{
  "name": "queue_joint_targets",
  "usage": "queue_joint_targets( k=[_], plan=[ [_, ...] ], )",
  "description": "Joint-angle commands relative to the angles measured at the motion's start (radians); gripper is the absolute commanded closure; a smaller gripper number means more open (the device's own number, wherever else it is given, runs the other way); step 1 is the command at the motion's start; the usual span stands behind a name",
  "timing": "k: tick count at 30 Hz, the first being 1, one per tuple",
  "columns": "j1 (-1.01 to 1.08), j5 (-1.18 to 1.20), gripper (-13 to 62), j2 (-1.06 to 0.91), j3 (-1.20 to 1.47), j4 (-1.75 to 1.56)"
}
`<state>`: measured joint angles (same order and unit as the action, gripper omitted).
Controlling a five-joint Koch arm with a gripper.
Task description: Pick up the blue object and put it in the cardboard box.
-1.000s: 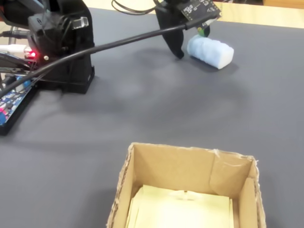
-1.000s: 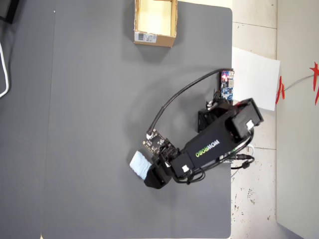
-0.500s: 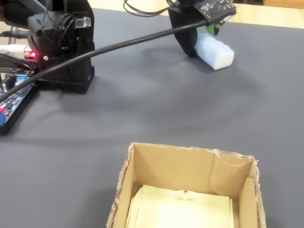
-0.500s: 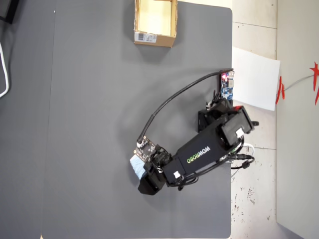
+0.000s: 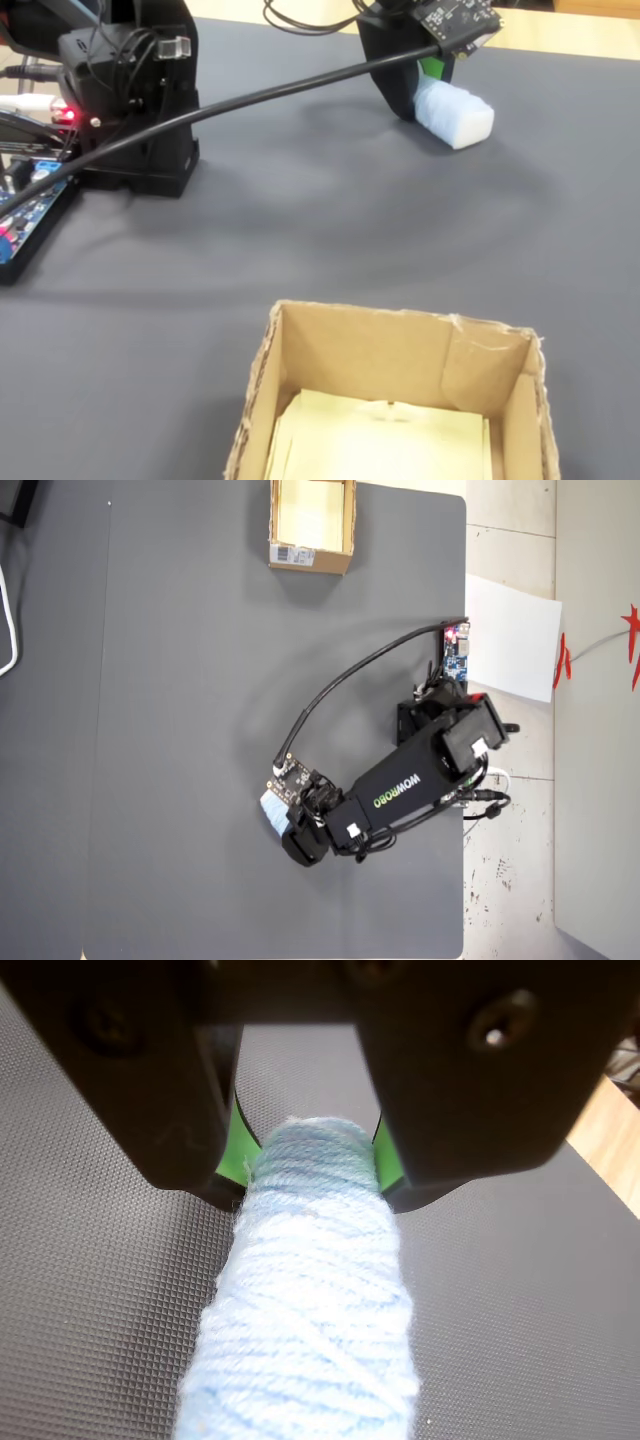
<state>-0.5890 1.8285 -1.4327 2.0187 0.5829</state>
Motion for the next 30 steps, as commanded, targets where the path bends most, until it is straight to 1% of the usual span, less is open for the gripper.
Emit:
queue_joint_targets(
  k=[1,5,7,10,14,20,24,30],
  plan=[
    [0.0,0.006,40.3,-0.044,-0.006,-0.064],
    [0.015,-0.017,40.3,-0.117,0.018,-0.078],
    [0.051,-0.054,40.3,-0.209,0.074,-0.121],
    [0.092,-0.087,40.3,-0.288,0.13,-0.144],
    [0.193,-0.156,40.2,-0.425,0.192,-0.153],
    [0.367,-0.184,40.3,-0.589,0.288,-0.209],
    [0.463,-0.192,40.3,-0.661,0.304,-0.227],
    [0.64,-0.204,40.2,-0.701,0.299,-0.299]
  ],
)
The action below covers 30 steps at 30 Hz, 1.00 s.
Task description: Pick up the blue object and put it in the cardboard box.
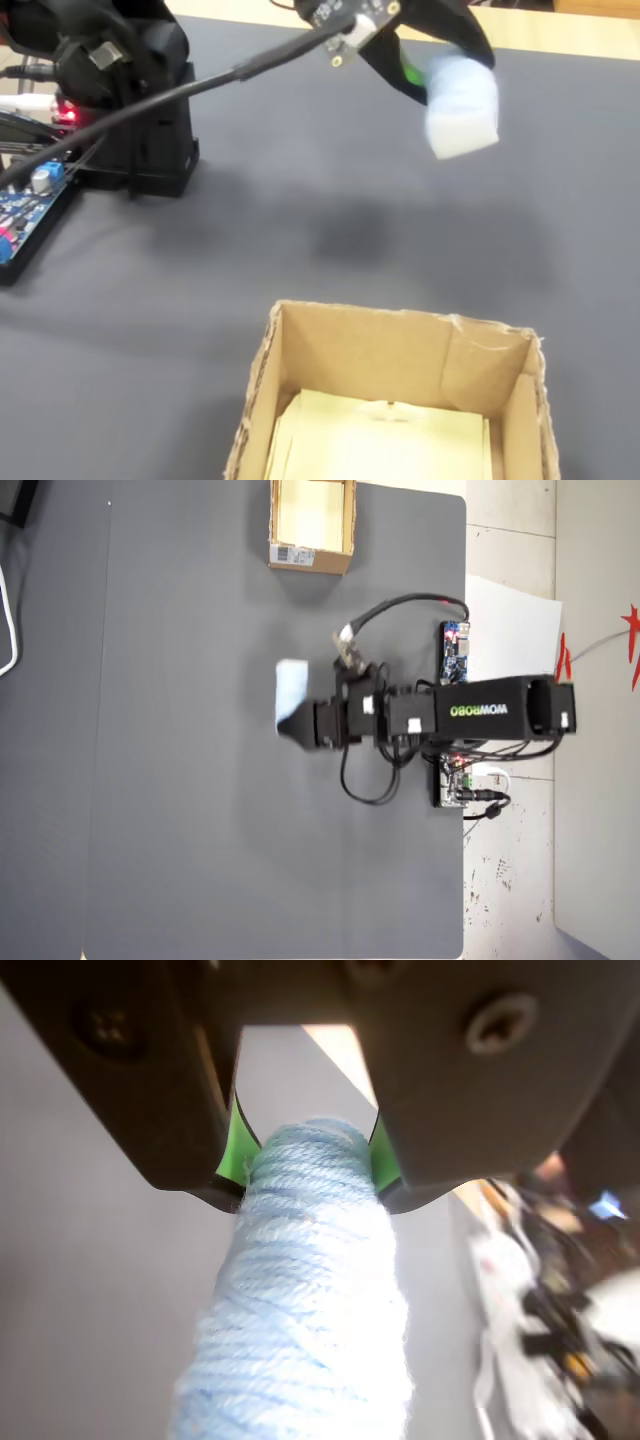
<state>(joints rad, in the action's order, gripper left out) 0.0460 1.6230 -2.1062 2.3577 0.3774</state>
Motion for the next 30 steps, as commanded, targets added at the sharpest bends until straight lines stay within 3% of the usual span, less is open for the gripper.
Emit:
queue_joint_targets(
  k=[1,9,16,20,27,30],
  plan=[
    [0.028,0.002,40.2,-0.032,-0.043,-0.107],
    [0.462,-0.149,40.2,0.055,-0.215,-0.218],
    [0.62,-0.222,40.2,0.158,-0.291,-0.215],
    [0.755,-0.253,40.2,0.336,-0.459,-0.187],
    [0.834,-0.256,39.9,0.425,-0.511,-0.163],
    [0.836,-0.245,30.6,0.417,-0.492,-0.12]
  ],
)
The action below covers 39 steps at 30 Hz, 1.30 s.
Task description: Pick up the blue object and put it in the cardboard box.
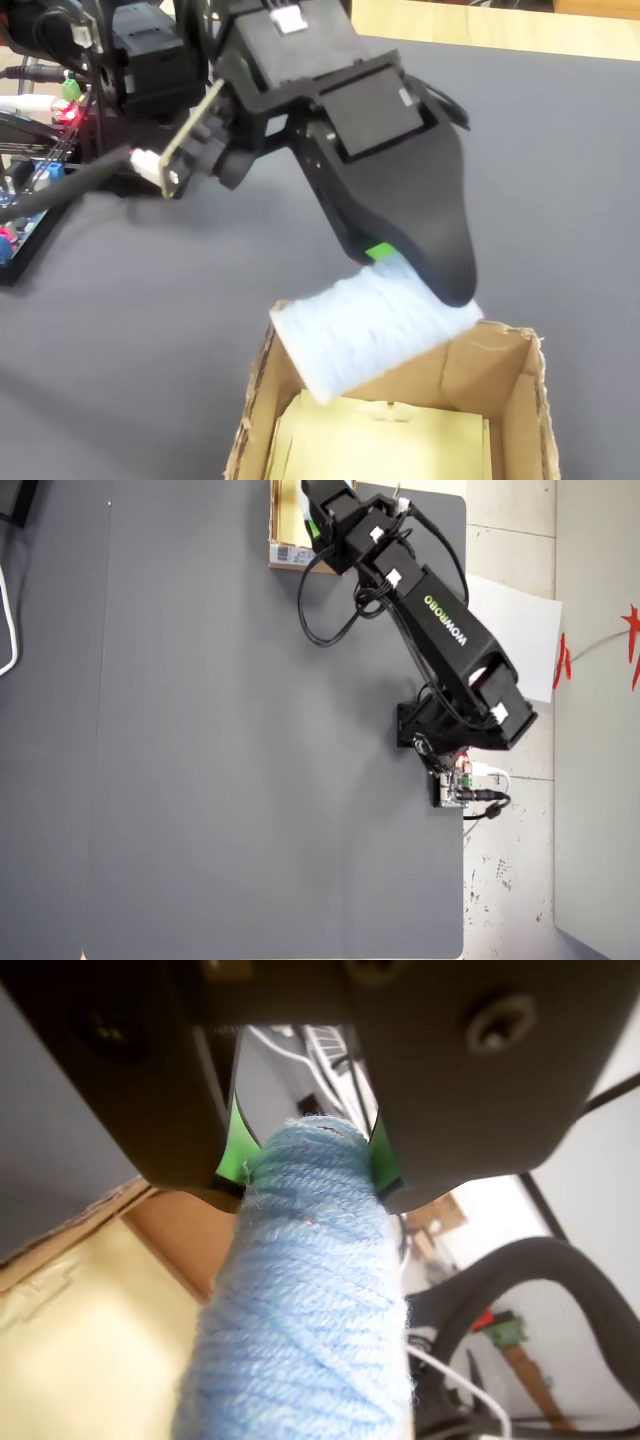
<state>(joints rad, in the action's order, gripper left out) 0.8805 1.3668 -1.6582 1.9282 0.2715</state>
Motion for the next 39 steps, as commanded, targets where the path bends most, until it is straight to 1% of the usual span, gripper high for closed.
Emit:
queue_joint_targets(
  k=[1,4,6,9,12,16,20,22,26,28,31,39],
  plan=[
    [0.0,0.017,28.0,-0.034,-0.06,-0.003],
    [-0.003,0.021,22.1,-0.054,-0.035,-0.002],
    [-0.006,0.026,20.3,-0.063,-0.021,-0.002],
    [-0.008,0.031,19.9,-0.083,-0.008,-0.005],
    [-0.026,0.055,17.8,-0.11,0.008,-0.014],
    [-0.074,0.094,17.8,-0.173,0.061,-0.044],
    [-0.179,0.209,17.6,-0.262,0.173,-0.14],
    [-0.245,0.255,15.6,-0.31,0.219,-0.164],
    [-0.388,0.337,15.6,-0.411,0.341,-0.244],
    [-0.489,0.345,15.6,-0.476,0.42,-0.256],
    [-0.583,0.345,15.6,-0.532,0.497,-0.262],
    [-0.779,0.373,15.5,-0.683,0.712,-0.272]
  ],
)
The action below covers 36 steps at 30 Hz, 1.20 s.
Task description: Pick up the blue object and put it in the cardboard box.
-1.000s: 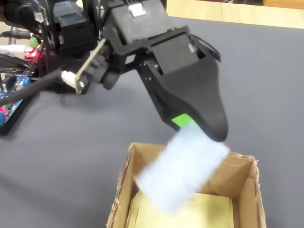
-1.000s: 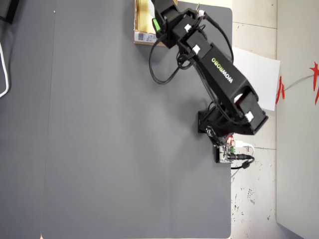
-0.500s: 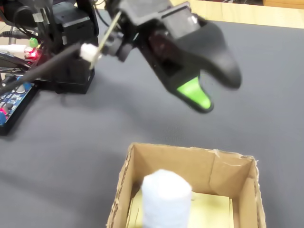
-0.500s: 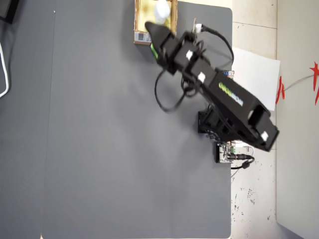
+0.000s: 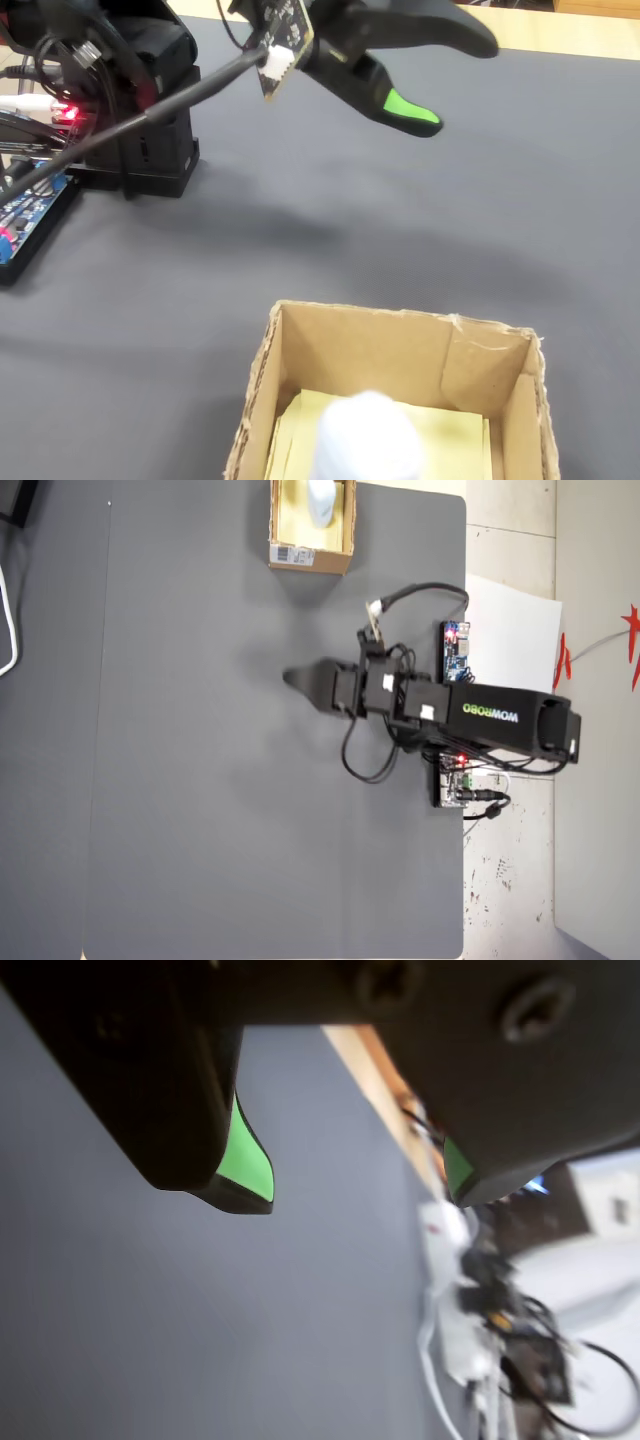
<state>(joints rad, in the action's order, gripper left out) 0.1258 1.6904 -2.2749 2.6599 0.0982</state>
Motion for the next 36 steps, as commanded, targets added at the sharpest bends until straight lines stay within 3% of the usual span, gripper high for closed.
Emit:
queue_joint_targets(
  k=[1,24,36],
  plan=[
    [-0.037,0.049,15.5,-0.081,0.008,-0.101],
    [-0.127,0.051,15.3,-0.094,0.459,-0.115],
    [-0.08,0.037,15.4,-0.092,0.459,-0.058]
  ],
)
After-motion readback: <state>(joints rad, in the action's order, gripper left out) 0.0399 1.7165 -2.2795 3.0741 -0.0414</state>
